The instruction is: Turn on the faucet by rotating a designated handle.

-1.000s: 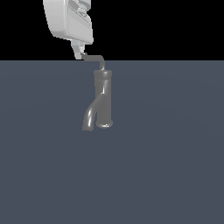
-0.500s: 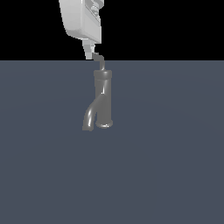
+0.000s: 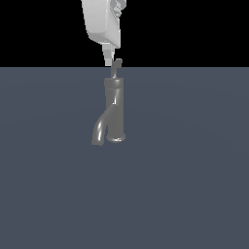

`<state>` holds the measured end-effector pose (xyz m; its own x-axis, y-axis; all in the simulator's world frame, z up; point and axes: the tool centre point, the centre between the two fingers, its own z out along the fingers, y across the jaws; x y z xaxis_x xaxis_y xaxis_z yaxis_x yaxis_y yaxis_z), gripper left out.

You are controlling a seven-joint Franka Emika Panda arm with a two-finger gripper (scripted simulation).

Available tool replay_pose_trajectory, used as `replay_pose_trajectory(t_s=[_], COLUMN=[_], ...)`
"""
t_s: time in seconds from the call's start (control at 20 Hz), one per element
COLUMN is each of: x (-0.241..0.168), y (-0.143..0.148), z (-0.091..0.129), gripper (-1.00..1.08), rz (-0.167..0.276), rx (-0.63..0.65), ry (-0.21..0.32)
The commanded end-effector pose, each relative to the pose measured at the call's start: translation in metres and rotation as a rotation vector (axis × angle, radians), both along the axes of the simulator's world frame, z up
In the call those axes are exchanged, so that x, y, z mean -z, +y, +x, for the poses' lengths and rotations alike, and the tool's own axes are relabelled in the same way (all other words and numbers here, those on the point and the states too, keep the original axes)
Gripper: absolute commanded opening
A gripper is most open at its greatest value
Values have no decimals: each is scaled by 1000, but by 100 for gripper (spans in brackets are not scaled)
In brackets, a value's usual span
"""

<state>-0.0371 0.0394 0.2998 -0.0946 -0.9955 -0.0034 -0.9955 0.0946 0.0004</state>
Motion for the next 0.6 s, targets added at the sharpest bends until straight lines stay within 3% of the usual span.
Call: replay_pose_trajectory(t_s=[0.0,0.55], x=[0,0], y=[-20,-66], z=[7,29], gripper=[-100,-100], rz=[-2,-3], rx=[21,42], ry=[-2,-1])
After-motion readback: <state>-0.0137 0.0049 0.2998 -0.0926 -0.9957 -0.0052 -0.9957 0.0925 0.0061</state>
